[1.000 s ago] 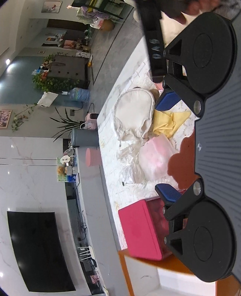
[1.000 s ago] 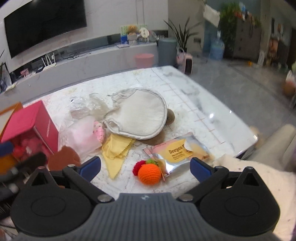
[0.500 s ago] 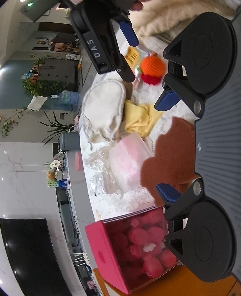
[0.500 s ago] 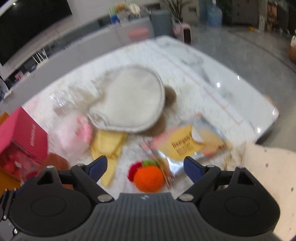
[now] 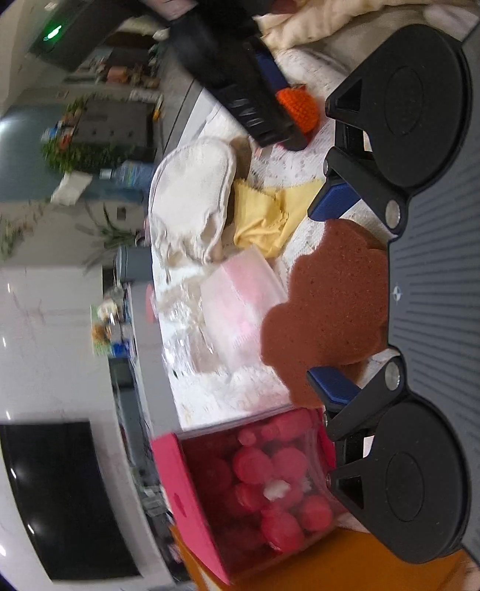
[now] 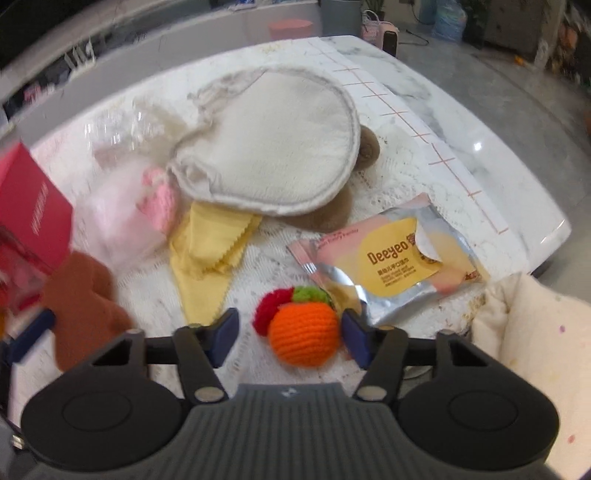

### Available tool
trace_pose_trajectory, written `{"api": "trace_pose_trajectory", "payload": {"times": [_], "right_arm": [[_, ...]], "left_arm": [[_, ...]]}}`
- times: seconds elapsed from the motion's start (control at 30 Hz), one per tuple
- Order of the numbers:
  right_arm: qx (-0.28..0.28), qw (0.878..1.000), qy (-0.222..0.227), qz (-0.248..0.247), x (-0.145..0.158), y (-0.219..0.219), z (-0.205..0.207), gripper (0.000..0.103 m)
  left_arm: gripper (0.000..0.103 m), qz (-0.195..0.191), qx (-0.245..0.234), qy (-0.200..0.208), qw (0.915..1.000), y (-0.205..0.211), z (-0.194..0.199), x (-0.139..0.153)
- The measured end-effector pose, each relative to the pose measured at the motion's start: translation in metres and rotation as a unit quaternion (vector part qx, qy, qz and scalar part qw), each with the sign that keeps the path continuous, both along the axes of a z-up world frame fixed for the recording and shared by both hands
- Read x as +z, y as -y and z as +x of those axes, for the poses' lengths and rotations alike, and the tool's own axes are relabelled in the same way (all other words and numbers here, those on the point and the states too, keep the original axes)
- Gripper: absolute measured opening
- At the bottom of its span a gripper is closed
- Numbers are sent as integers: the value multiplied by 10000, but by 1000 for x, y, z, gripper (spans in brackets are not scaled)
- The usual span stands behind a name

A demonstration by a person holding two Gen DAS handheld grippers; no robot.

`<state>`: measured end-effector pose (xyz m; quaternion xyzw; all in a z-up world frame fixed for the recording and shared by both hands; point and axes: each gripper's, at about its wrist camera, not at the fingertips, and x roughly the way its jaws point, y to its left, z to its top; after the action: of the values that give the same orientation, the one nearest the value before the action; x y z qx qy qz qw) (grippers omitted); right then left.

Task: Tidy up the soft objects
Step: 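Grasp the brown bear-shaped sponge with the left gripper while the right gripper grasps the orange crocheted ball, then lift and carry the sponge with the left gripper while the right gripper carries the ball toward the orange box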

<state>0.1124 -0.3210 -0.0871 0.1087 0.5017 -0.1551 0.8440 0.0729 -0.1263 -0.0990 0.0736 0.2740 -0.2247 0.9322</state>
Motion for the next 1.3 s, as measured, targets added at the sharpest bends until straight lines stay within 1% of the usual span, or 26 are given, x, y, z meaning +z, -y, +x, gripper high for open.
{"api": "trace_pose_trajectory", "payload": {"times": [0.1, 0.17, 0.23, 0.27, 0.37, 0.43, 0.5, 0.57, 0.67, 0.7, 0.77, 0.8, 0.97, 1.03, 1.07, 1.2, 1.3], "right_arm": [[152, 9995, -76, -267, -1, -8, 1, 50], [186, 9993, -90, -316, 0, -9, 1, 50], [198, 9993, -77, -320, -1, -9, 0, 50], [215, 9992, -71, -328, -1, -9, 0, 50], [214, 9994, -40, -254, 0, -7, 1, 50], [175, 9997, 9, -139, 0, -4, 2, 50], [142, 9999, 53, -75, -1, -2, 2, 50], [99, 9999, 103, 18, 0, 0, 0, 49], [109, 9999, 109, 29, -1, 0, -2, 49], [114, 9999, 115, 21, 0, 0, -2, 48], [108, 9998, 145, 34, 0, 1, -2, 48], [103, 9998, 172, 53, 1, 1, -3, 48], [123, 9991, 346, 206, 7, 3, -6, 48], [114, 9989, 379, 260, 8, 3, -8, 48], [109, 9987, 394, 291, 8, 4, -9, 48], [73, 9977, 479, 472, 11, 7, -13, 48], [10, 9957, 707, 598, 19, 11, -20, 48]], "left_arm": [[103, -167, 415, -188, 9988, -1, -5, 3], [103, -261, 701, -334, 9966, -1, -7, 7], [103, -357, 1072, -443, 9926, 1, -7, 9], [103, -308, 1209, -548, 9907, 5, -4, 8], [103, -49, 1370, -868, 9867, 19, 7, 4], [103, -31, 1686, -976, 9808, 24, 16, -2], [103, -34, 1770, -1093, 9781, 29, 23, -10], [103, 90, 1968, -837, 9768, 34, 23, -15], [103, 103, 2059, -672, 9762, 36, 21, -19], [102, 89, 2052, -632, 9766, 36, 20, -20], [93, 73, 2033, -559, 9775, 35, 16, -20], [86, 77, 2088, -499, 9767, 34, 12, -19], [85, 113, 2003, -446, 9787, 32, 4, -16], [84, 148, 1955, -500, 9793, 29, 2, -9], [84, 107, 1941, -490, 9797, 27, 0, -4], [84, -15, 1948, -234, 9806, 17, -16, 23], [84, -155, 1879, -191, 9819, 10, -20, 39]]}}
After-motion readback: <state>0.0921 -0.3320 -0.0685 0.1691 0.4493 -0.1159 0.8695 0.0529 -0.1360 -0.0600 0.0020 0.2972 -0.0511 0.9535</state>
